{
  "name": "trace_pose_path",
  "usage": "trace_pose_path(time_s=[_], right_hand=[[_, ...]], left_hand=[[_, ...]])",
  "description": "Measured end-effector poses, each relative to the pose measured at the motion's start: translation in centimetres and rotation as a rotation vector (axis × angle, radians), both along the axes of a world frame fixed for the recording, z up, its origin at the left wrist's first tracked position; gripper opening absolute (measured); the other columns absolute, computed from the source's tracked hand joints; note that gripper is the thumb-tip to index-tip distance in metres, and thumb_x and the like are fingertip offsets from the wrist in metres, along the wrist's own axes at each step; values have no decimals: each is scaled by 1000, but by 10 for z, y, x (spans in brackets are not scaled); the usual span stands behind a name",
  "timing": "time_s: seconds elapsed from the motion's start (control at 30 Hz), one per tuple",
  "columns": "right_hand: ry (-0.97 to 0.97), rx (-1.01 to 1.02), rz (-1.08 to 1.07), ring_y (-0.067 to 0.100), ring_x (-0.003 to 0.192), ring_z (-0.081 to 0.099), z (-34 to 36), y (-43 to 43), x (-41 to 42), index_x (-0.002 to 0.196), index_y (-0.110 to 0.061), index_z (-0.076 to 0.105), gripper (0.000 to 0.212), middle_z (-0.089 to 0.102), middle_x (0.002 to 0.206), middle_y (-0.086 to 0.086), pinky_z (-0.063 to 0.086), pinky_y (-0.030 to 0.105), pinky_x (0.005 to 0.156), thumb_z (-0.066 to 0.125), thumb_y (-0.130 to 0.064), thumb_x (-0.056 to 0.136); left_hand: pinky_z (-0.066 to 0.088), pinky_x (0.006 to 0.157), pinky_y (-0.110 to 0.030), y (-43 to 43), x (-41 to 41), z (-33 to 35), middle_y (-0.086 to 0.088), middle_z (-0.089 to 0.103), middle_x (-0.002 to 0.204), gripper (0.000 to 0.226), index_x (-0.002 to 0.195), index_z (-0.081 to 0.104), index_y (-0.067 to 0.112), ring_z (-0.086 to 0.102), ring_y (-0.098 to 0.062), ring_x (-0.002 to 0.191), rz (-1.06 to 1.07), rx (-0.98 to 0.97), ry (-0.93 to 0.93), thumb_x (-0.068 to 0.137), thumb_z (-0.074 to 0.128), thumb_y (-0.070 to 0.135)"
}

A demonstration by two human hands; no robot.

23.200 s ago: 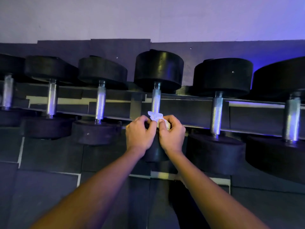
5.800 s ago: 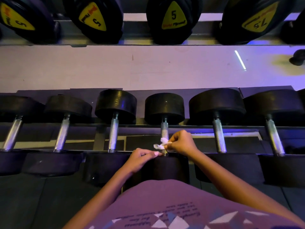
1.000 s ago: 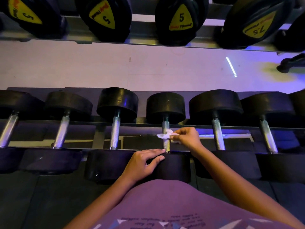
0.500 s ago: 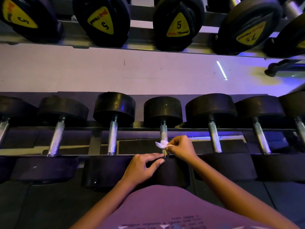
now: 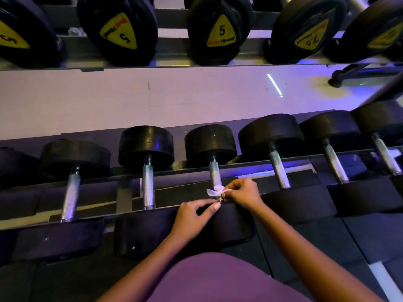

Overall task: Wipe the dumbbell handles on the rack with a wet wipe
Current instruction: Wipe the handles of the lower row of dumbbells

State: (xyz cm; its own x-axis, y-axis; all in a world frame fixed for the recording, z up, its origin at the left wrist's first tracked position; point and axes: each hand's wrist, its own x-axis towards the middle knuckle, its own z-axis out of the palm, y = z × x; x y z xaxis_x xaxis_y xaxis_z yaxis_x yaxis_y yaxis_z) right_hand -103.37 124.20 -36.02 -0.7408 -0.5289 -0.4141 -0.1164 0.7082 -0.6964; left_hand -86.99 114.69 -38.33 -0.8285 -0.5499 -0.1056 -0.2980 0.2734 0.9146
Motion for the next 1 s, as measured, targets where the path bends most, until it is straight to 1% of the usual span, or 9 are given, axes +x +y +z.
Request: trace_pose_path(time_s=[0.1, 0.23, 0.3, 0.4, 0.47, 0.63, 0.73, 0.87, 1.0], right_hand=[[82, -63, -97, 0, 70, 63, -4, 3, 4, 77, -13, 77, 4, 72, 73, -4, 44, 10, 62, 78, -16, 75], [142, -142, -212, -3, 67, 60, -5, 7, 12, 77, -13, 76, 7, 70, 70, -5, 40, 1, 57, 79, -19, 75], [155, -170, -248, -4, 67, 59, -4, 9, 15, 78, -12, 76, 7, 70, 70, -5, 40, 1, 58, 79, -18, 75], [148, -210, -292, 0, 69, 62, 0, 12, 14, 78, -13, 76, 8, 71, 73, -5, 42, 4, 60, 80, -19, 75], [143, -253, -315, 4, 70, 65, 5, 15, 11, 77, -16, 75, 6, 72, 72, -5, 43, 5, 61, 80, -19, 75], [175, -394, -340, 10, 74, 70, 28, 33, -8, 78, -17, 75, 5, 73, 73, -4, 55, 25, 72, 78, -14, 76], [251, -421, -332, 10, 74, 70, 43, 56, -30, 79, -17, 76, 4, 73, 74, -5, 55, 25, 73, 77, -15, 77], [305, -394, -322, 8, 74, 68, 49, 90, -68, 79, -18, 75, 3, 73, 74, -5, 52, 23, 71, 77, -19, 77], [281, -387, -277, 7, 71, 65, 47, 114, -104, 78, -15, 75, 11, 72, 74, -2, 48, 22, 67, 79, -26, 77]], left_hand=[[41, 82, -5, -10, -6, 8, 18, 74, 95, 20, 98, 77, 32, 61, 13, 94, -61, 23, -106, 85, 69, 45], [49, 83, -22, -12, -15, 20, 10, 75, 93, 20, 96, 77, 28, 65, -2, 93, -91, 18, -231, 86, 67, 42], [47, 79, -20, -9, -20, 27, 8, 75, 92, 18, 95, 78, 24, 65, -7, 90, -80, -8, -225, 86, 68, 36], [42, 68, -10, -7, -30, 41, 7, 73, 85, 13, 90, 78, 22, 63, -5, 81, -41, -12, -202, 87, 67, 29], [47, 73, -18, -7, -39, 49, 7, 74, 83, 12, 88, 77, 22, 65, -8, 82, -27, -2, -179, 86, 66, 27], [43, 72, -14, 5, -62, 73, 4, 73, 88, 14, 93, 76, 20, 64, -8, 85, -34, -53, -112, 89, 64, 25], [46, 77, -22, 22, -79, 84, 3, 74, 88, 14, 92, 77, 20, 65, -9, 86, -38, -80, -103, 88, 64, 26], [44, 80, -21, 54, -101, 94, 4, 73, 96, 18, 97, 76, 18, 63, -9, 91, -55, -131, -89, 91, 62, 26], [36, 70, -15, 94, -126, 96, 2, 72, 95, 20, 97, 76, 18, 60, -9, 88, 51, -170, -117, 92, 60, 28]])
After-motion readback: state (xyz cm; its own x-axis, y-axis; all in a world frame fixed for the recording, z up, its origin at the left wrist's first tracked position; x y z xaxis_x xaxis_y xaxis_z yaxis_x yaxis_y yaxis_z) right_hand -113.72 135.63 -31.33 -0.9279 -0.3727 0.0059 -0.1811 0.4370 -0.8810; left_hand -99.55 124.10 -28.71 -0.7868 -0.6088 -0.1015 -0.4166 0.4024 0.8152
